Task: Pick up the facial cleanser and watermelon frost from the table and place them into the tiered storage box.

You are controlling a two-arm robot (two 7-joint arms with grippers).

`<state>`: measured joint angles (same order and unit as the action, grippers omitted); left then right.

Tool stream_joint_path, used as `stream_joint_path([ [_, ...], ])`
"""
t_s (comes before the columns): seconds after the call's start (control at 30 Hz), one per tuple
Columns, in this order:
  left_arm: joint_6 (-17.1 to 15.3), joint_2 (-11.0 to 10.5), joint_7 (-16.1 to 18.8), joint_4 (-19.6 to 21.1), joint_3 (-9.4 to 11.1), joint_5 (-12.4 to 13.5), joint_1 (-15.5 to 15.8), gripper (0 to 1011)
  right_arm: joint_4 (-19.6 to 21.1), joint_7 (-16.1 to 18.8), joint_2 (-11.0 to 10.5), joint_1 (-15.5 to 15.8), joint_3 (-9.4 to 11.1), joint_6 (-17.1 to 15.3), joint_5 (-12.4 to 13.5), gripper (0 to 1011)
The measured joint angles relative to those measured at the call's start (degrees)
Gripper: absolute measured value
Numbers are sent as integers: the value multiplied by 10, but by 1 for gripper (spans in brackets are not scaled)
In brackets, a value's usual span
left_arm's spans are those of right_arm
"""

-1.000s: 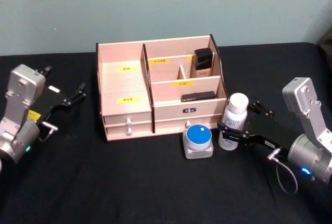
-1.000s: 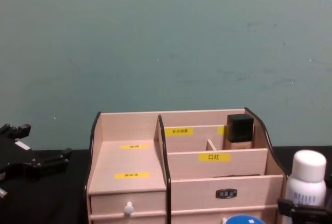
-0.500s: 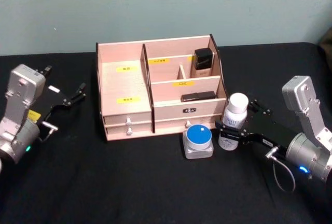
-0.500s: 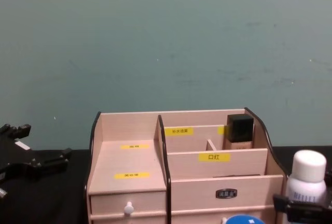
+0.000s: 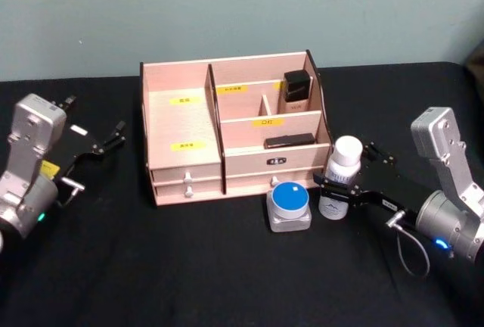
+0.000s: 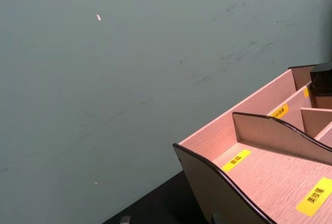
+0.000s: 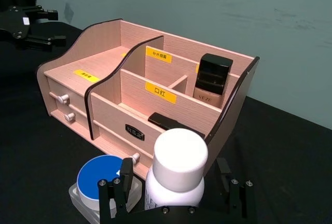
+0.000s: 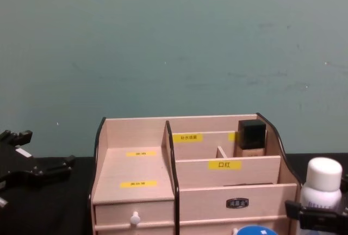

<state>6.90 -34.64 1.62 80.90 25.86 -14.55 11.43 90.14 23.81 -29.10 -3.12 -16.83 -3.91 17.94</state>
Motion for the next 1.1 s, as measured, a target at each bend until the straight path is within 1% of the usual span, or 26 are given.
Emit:
stream_joint_path([
  [0.87, 0, 0, 0, 0, 0, 0, 0, 1010, 1, 0, -1, 2, 0, 1, 1, 1003],
  [0.9, 0, 0, 0, 0, 0, 0, 0, 1010, 1, 0, -1, 2, 0, 1, 1, 996],
  [0.93, 0, 0, 0, 0, 0, 0, 0, 1010, 1, 0, -1, 2, 0, 1, 1, 956],
  [1.03, 0, 0, 0, 0, 0, 0, 0, 1010, 1, 0, -1, 2, 0, 1, 1, 915],
  [1.07, 0, 0, 0, 0, 0, 0, 0, 1010, 1, 0, -1, 2, 0, 1, 1, 869],
  [1.1, 0, 0, 0, 0, 0, 0, 0, 1010, 1, 0, -1, 2, 0, 1, 1, 861],
])
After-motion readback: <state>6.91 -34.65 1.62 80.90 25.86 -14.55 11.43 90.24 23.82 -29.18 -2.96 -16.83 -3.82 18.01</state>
